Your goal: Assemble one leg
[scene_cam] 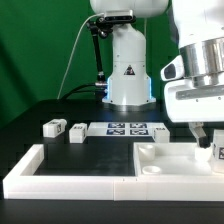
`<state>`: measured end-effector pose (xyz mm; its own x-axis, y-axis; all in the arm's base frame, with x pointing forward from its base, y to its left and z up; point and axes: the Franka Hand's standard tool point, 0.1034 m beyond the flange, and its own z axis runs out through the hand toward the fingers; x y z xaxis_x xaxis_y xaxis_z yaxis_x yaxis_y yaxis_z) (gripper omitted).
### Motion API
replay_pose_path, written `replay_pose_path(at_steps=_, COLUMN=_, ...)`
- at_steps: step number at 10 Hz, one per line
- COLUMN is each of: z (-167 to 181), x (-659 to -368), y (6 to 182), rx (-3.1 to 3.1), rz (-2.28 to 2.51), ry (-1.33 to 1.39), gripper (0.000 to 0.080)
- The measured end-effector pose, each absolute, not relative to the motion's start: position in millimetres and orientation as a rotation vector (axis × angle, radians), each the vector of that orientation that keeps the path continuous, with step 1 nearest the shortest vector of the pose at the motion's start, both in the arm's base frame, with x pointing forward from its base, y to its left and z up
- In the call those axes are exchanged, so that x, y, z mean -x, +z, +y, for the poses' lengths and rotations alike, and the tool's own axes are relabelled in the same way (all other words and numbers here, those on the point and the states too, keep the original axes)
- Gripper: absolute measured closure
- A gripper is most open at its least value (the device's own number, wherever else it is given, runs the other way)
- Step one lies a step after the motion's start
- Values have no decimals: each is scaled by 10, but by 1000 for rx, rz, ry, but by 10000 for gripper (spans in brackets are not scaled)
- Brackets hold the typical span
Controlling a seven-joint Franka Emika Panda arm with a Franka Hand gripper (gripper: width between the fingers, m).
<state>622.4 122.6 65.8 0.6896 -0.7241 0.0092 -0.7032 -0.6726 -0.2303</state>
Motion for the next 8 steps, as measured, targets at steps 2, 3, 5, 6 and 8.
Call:
replay_pose_path(at_steps=2, z=1304, x=-6252, y=655, rx=2892, rz=785, ry=-125, gripper=151)
replay_pose_path(at_steps=3, z=1311, x=-6254, y=660, rx=2945, rz=668, ry=-103, gripper=151)
replay_pose_path(at_steps=5, z=1294, x=-6233, y=680, rx=3050, rz=346, ry=-62, gripper=151)
replay_pose_path(at_steps=6, z=1251, x=-6244, y=687, rx=3069, rz=170, ry=-68, gripper=151)
replay_pose_path(at_steps=8, z=1238, x=-6245, y=683, rx=3073, rz=82, ry=-71, gripper=178)
